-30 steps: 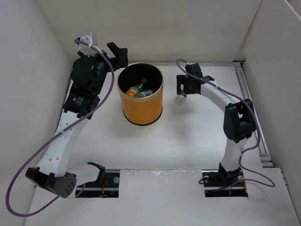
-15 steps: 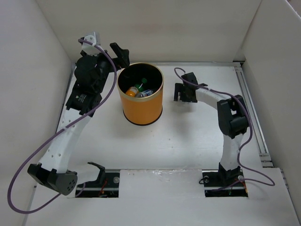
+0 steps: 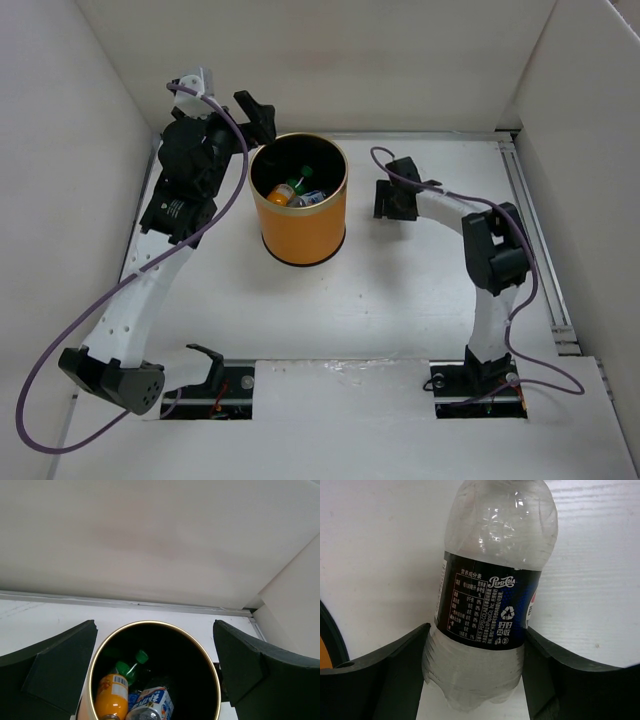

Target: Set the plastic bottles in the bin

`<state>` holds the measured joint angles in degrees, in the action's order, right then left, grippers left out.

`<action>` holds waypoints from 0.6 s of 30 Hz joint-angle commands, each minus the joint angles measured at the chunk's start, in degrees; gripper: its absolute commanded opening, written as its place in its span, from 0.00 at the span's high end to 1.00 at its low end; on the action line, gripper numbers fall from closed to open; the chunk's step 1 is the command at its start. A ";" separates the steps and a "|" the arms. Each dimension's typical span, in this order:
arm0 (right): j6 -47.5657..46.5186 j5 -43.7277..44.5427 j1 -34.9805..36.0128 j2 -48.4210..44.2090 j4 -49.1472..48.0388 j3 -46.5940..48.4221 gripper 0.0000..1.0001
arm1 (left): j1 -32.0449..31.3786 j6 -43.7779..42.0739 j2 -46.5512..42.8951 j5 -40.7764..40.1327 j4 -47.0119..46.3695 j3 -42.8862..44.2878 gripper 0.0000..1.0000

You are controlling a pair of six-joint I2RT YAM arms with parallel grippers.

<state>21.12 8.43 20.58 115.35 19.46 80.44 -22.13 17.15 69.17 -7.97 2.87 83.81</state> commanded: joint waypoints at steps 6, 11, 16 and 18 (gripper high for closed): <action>-8.36 -6.54 -4.22 -19.79 -7.57 -11.68 0.97 | -0.11 -2.72 1.15 11.96 -2.69 0.92 0.00; -20.66 -18.17 -6.08 -35.15 -6.82 -14.35 0.95 | -0.11 -4.14 2.20 24.56 -3.23 1.53 0.00; -24.82 -31.32 -4.85 -46.60 -8.62 -16.97 0.95 | -0.11 -4.67 4.39 42.97 -7.34 0.83 0.00; -24.29 -35.74 -4.23 -50.20 -10.76 -16.99 0.95 | -0.11 -3.96 5.54 48.11 -8.05 0.83 0.00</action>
<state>0.12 -15.77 15.22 68.99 14.09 64.60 -22.11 13.69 73.84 25.82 0.10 83.81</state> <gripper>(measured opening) 0.707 0.997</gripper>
